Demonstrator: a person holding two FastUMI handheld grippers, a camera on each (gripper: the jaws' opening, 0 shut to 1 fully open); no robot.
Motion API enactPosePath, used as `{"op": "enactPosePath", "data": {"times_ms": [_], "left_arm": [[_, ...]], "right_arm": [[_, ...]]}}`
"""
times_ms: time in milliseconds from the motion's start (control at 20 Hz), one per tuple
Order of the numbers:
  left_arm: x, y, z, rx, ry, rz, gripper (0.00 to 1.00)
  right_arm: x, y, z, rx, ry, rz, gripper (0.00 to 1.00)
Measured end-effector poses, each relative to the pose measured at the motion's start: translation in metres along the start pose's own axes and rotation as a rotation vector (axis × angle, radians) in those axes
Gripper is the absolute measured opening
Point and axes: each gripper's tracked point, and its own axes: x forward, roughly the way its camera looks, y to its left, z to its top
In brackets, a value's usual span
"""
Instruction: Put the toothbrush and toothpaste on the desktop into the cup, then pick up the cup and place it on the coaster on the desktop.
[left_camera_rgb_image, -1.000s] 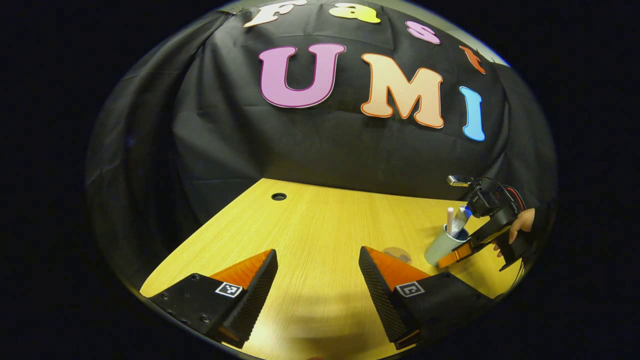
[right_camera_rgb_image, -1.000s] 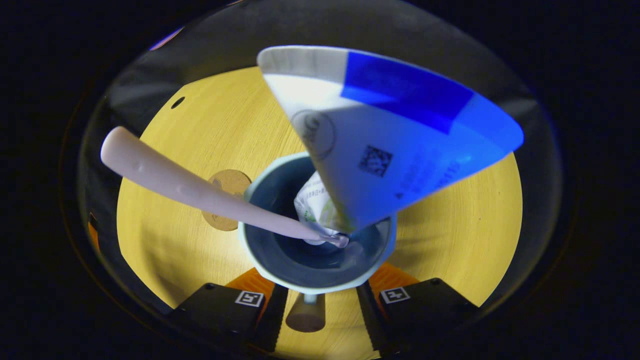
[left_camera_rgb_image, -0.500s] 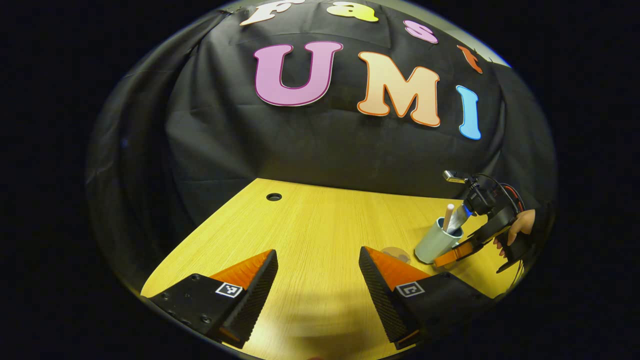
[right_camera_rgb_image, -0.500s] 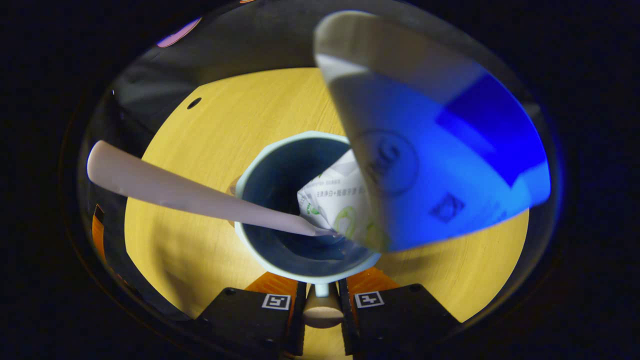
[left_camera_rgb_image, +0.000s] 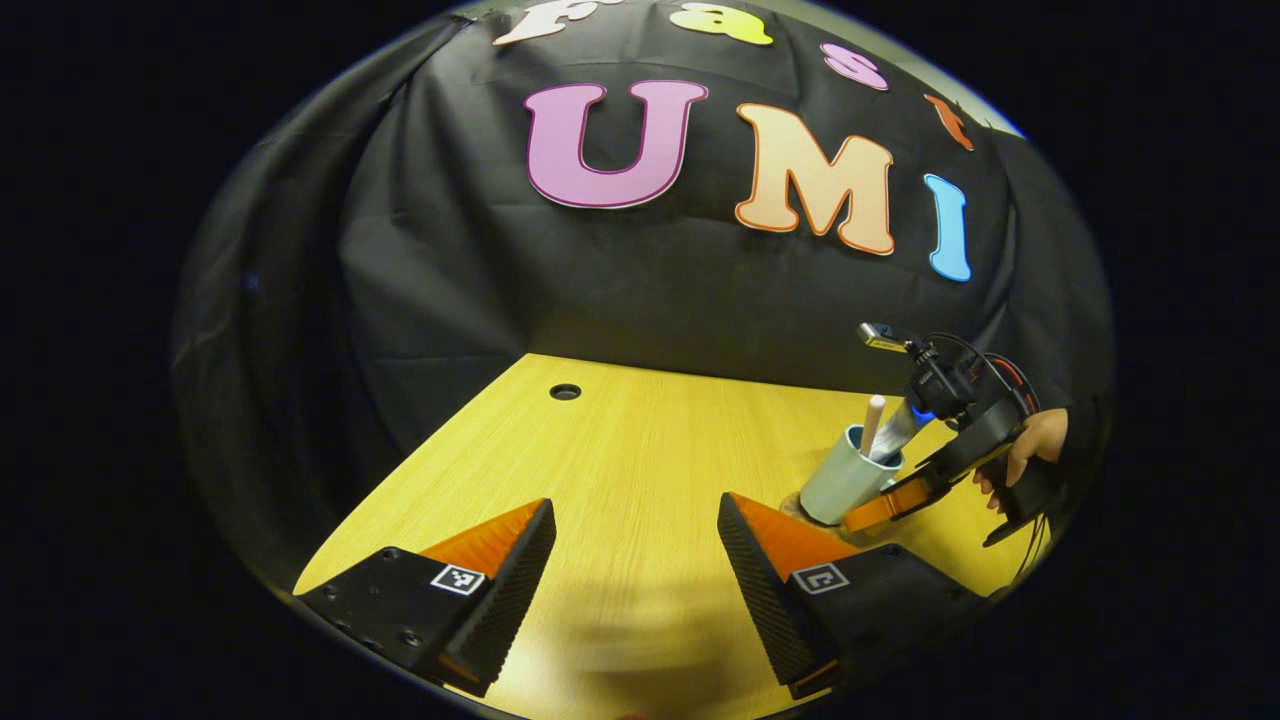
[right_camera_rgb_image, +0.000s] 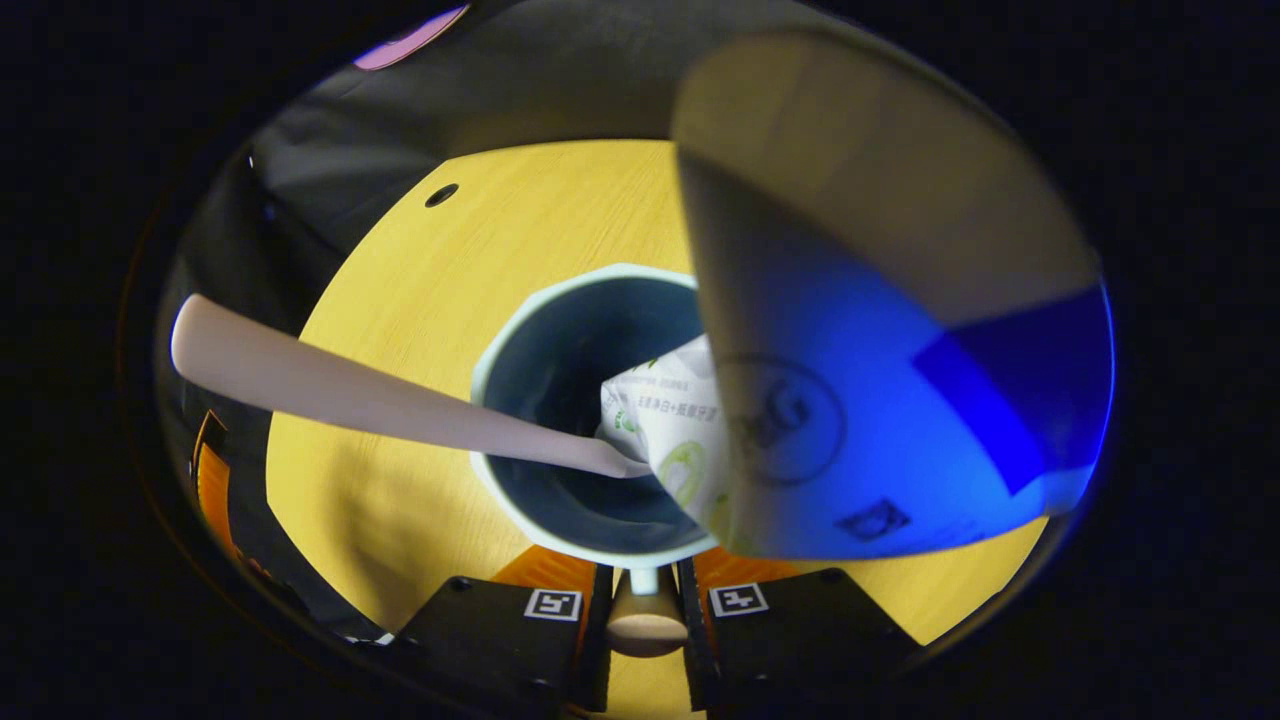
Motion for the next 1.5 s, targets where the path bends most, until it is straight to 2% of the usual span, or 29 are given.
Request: {"op": "enactPosePath", "data": {"times_ms": [50, 100, 150, 200, 250, 300, 350, 450, 600, 750, 800, 900, 950, 1000, 1150, 1250, 1300, 1500], "left_arm": [[0.0, 0.003, 0.0, -0.002, -0.002, 0.001, 0.94], [-0.001, 0.007, 0.0, -0.005, -0.005, 0.004, 0.95], [-0.001, 0.009, -0.001, -0.009, -0.006, 0.005, 0.95], [-0.001, 0.01, -0.001, -0.013, -0.009, 0.005, 0.95], [-0.001, 0.01, -0.001, -0.019, -0.01, 0.002, 0.94], [-0.002, 0.009, -0.001, -0.021, -0.011, -0.003, 0.94], [-0.002, 0.008, 0.001, -0.021, -0.014, -0.008, 0.94], [0.0, -0.001, 0.004, -0.022, -0.018, -0.027, 0.95], [-0.001, -0.021, 0.015, 0.013, -0.036, -0.052, 0.94], [-0.004, -0.056, 0.029, 0.033, -0.061, -0.077, 0.94], [-0.007, -0.07, 0.033, 0.035, -0.068, -0.084, 0.94], [-0.011, -0.099, 0.037, 0.031, -0.076, -0.094, 0.94], [-0.014, -0.112, 0.038, 0.029, -0.08, -0.089, 0.94], [-0.019, -0.128, 0.04, 0.022, -0.083, -0.091, 0.95], [-0.038, -0.171, 0.049, -0.009, -0.106, -0.096, 0.94], [-0.052, -0.189, 0.056, 0.0, -0.142, -0.077, 0.95], [-0.059, -0.196, 0.061, 0.008, -0.157, -0.066, 0.94], [-0.086, -0.224, 0.078, 0.039, -0.204, -0.098, 0.94]], "right_arm": [[0.006, 0.003, 0.0, -0.006, 0.011, 0.002, 0.32], [0.008, 0.001, -0.003, -0.012, 0.021, -0.004, 0.28], [0.003, -0.002, -0.002, -0.021, 0.016, -0.017, 0.32], [0.001, -0.003, -0.003, -0.027, 0.017, -0.026, 0.28], [-0.003, 0.001, -0.003, -0.024, 0.022, -0.026, 0.28], [-0.007, 0.003, -0.004, -0.022, 0.015, -0.022, 0.34], [-0.008, 0.003, -0.001, -0.029, 0.0, -0.023, 0.31], [-0.017, 0.006, 0.003, -0.025, -0.034, -0.019, 0.46], [-0.041, 0.004, 0.004, 0.001, -0.124, 0.009, 0.99], [-0.083, -0.013, -0.001, 0.021, -0.275, 0.037, 0.96], [-0.1, -0.022, -0.004, 0.022, -0.328, 0.033, 0.99], [-0.13, -0.047, -0.016, 0.025, -0.417, 0.038, 0.99], [-0.143, -0.06, -0.024, 0.024, -0.457, 0.043, 0.96], [-0.158, -0.07, -0.03, 0.023, -0.507, 0.046, 0.99], [-0.209, -0.097, -0.038, 0.017, -0.678, 0.051, 0.99], [-0.245, -0.103, -0.048, 0.02, -0.794, 0.059, 0.95], [-0.264, -0.104, -0.054, 0.011, -0.842, 0.063, 0.99], [-0.329, -0.114, -0.057, 0.053, -1.049, 0.025, 0.99]]}}
